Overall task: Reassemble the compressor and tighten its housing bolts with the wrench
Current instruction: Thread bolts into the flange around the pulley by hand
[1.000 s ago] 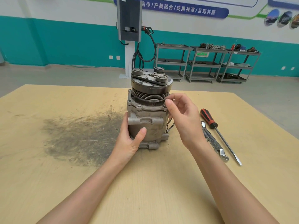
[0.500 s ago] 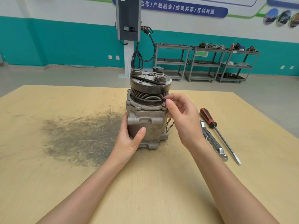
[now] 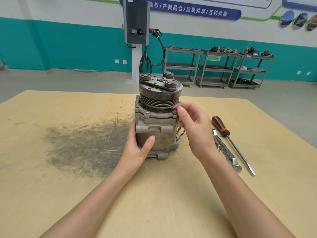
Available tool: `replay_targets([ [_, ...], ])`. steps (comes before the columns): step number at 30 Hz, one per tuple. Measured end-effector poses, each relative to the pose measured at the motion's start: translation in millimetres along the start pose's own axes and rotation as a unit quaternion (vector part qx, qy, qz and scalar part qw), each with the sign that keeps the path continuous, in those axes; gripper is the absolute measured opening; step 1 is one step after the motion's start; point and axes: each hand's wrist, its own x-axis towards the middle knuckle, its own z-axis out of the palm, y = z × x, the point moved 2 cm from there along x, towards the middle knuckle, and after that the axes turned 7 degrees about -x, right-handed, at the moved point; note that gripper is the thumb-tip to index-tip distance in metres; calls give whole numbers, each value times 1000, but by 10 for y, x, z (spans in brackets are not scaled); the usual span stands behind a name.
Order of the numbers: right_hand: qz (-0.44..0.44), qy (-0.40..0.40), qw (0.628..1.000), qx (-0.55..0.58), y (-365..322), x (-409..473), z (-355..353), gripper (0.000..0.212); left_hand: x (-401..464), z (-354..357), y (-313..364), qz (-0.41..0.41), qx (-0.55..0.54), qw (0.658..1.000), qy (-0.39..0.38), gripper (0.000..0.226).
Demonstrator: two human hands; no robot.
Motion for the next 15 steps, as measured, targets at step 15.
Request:
replay_targets([
  [15, 24, 9, 1000, 8, 17, 31, -4, 8, -2, 12, 4, 1, -8, 1000, -2, 122],
])
